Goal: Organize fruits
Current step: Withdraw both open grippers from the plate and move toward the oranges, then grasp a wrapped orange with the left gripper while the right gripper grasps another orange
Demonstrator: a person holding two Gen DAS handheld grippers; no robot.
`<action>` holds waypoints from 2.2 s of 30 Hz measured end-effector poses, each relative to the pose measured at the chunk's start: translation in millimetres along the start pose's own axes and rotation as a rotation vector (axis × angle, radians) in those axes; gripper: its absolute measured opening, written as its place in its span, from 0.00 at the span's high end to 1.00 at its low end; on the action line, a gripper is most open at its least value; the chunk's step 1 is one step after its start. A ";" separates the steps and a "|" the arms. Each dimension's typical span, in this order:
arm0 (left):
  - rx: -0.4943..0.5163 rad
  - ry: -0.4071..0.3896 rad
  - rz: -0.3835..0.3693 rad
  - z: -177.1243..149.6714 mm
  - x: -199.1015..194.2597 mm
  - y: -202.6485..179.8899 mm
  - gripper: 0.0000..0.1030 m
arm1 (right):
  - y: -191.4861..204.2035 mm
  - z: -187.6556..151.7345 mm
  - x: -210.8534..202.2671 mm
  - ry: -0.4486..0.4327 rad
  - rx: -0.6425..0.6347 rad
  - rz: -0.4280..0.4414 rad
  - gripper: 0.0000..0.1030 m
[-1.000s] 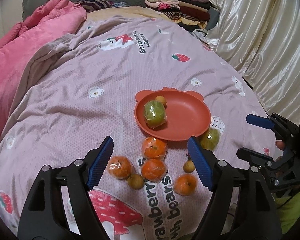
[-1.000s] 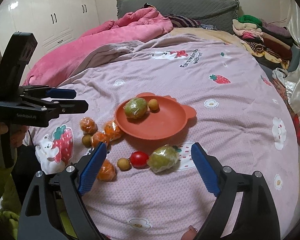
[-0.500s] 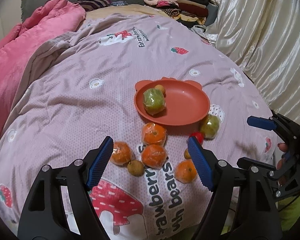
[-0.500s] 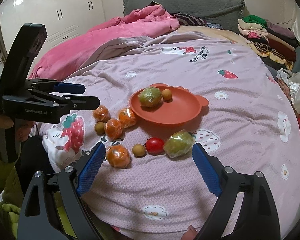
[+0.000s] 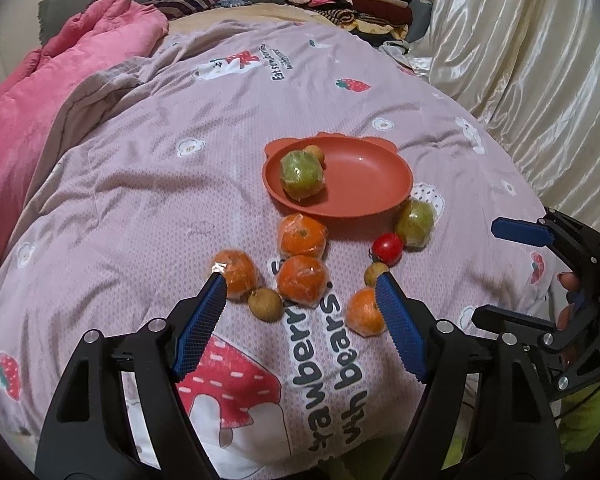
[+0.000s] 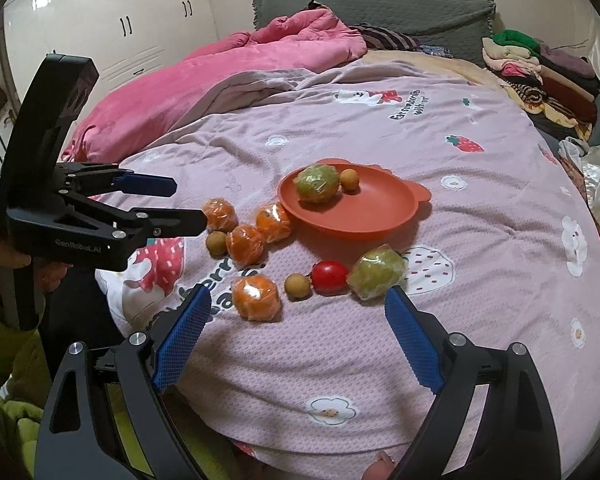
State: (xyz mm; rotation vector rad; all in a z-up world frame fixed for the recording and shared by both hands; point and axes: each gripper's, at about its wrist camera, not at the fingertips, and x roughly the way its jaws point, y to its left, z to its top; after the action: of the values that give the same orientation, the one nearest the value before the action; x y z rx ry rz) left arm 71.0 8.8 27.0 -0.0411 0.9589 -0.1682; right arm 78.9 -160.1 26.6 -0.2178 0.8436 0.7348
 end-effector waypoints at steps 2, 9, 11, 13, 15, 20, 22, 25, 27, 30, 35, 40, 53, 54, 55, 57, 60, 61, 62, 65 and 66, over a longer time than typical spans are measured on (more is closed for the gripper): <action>0.004 0.003 0.002 -2.3 -0.9 -1.2 0.33 | 1.3 -1.1 0.0 0.000 0.000 0.002 0.15; 0.018 0.012 0.012 -9.0 -2.4 -5.7 0.33 | 4.4 -5.9 -0.5 0.004 0.000 0.007 0.15; 0.022 0.015 0.015 -11.3 -2.4 -6.8 0.33 | 5.1 -8.0 0.0 0.006 -0.001 0.008 0.15; 0.024 0.020 0.016 -13.2 -1.6 -7.7 0.33 | 5.5 -10.5 1.3 0.011 0.000 0.011 0.15; 0.028 0.026 0.017 -15.2 -0.4 -9.1 0.33 | 6.8 -13.0 2.9 0.016 -0.001 0.013 0.15; 0.039 0.038 0.007 -18.9 2.6 -12.3 0.33 | 8.9 -18.9 7.2 0.028 0.005 0.022 0.15; 0.043 0.044 0.004 -19.7 4.4 -13.3 0.33 | 9.4 -20.8 9.1 0.031 0.007 0.027 0.15; 0.039 0.051 -0.003 -20.0 8.1 -13.3 0.33 | 10.9 -23.2 13.1 0.039 0.007 0.032 0.15; 0.029 0.054 -0.005 -20.2 9.9 -12.0 0.33 | 12.3 -25.0 16.6 0.046 0.008 0.036 0.15; 0.021 0.060 -0.009 -20.7 12.4 -9.7 0.33 | 14.2 -27.6 21.2 0.056 0.006 0.043 0.15; 0.019 0.075 -0.016 -18.8 21.1 -8.1 0.35 | 14.6 -31.8 28.1 0.062 0.021 0.052 0.15; 0.030 0.093 -0.031 -15.3 31.8 -9.8 0.45 | 15.6 -34.3 35.0 0.070 0.028 0.064 0.15; 0.065 0.163 -0.036 1.9 68.0 -5.7 0.62 | 14.4 -33.8 51.6 0.082 0.048 0.097 0.41; 0.066 0.164 -0.035 2.5 68.7 -5.2 0.63 | 15.3 -33.1 53.5 0.084 0.046 0.102 0.44; 0.065 0.167 -0.037 3.0 69.7 -4.8 0.63 | 16.0 -32.4 56.2 0.085 0.049 0.112 0.46; 0.068 0.170 -0.036 4.5 72.0 -4.1 0.63 | 17.2 -30.8 60.8 0.090 0.052 0.123 0.50; 0.074 0.175 -0.035 5.0 75.6 -3.8 0.63 | 17.4 -27.5 68.7 0.091 0.056 0.129 0.54; 0.073 0.176 -0.035 5.5 76.5 -3.4 0.63 | 16.9 -26.8 70.7 0.092 0.059 0.129 0.54; 0.072 0.177 -0.034 5.9 77.5 -3.0 0.63 | 16.8 -25.7 73.6 0.094 0.060 0.132 0.54; 0.075 0.181 -0.034 6.0 79.9 -2.7 0.63 | 17.6 -23.9 82.2 0.101 0.053 0.127 0.54; 0.076 0.183 -0.035 6.1 80.7 -2.6 0.63 | 17.7 -23.0 84.1 0.099 0.054 0.128 0.55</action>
State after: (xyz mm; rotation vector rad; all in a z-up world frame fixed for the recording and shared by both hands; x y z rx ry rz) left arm 121.0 -7.0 -34.6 0.0278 1.1339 -0.2431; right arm 90.2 -115.1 -49.3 -0.1541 0.9772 0.8247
